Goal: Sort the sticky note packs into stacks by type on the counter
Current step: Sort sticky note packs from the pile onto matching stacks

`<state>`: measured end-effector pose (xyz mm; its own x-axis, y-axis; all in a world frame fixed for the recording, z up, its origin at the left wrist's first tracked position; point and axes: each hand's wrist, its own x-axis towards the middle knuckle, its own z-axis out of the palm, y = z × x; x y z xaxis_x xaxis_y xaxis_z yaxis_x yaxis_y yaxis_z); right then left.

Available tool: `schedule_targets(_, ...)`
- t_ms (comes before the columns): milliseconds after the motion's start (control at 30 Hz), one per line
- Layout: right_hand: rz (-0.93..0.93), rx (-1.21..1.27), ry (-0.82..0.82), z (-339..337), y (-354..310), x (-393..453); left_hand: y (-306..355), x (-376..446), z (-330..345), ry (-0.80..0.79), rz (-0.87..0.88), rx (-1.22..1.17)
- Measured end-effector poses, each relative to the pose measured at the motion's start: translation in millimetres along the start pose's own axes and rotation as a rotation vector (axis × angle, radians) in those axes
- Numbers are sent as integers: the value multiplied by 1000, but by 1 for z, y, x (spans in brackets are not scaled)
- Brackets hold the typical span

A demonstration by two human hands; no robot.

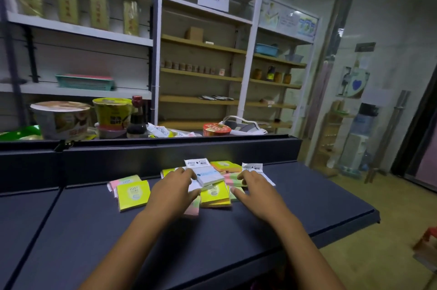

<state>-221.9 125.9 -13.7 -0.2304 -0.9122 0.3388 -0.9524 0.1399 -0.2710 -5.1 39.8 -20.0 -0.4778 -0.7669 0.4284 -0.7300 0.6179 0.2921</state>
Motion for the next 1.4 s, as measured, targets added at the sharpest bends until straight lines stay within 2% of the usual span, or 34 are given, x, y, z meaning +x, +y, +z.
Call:
schedule_targets(367,-179,122,-35,29,42,86,9,42,44,61,-278,41)
schedule_targets(567,-227,191,-4,46,41,117,3,59,60,110,-343,-22)
schedule_targets(700,-233,267,42,55,32,139,-2,65,67,107,-389,-142)
schedule_targets(867,-191,471,103,60,23,149,-4,68,74,149,-473,-411)
schedule_targets(1000,-171,565,113,63,25,148,-6,70,79,137,-493,-483)
schedule_targets(1200,-166,561,141,66,38,147,-6,71,82,38,-469,-386)
schedule_targets(1300,-156,556,149,66,42,147,-2,70,82,45,-421,-293)
schedule_targets(1400,-153,557,143,66,41,146,-1,69,82,68,-429,-348)
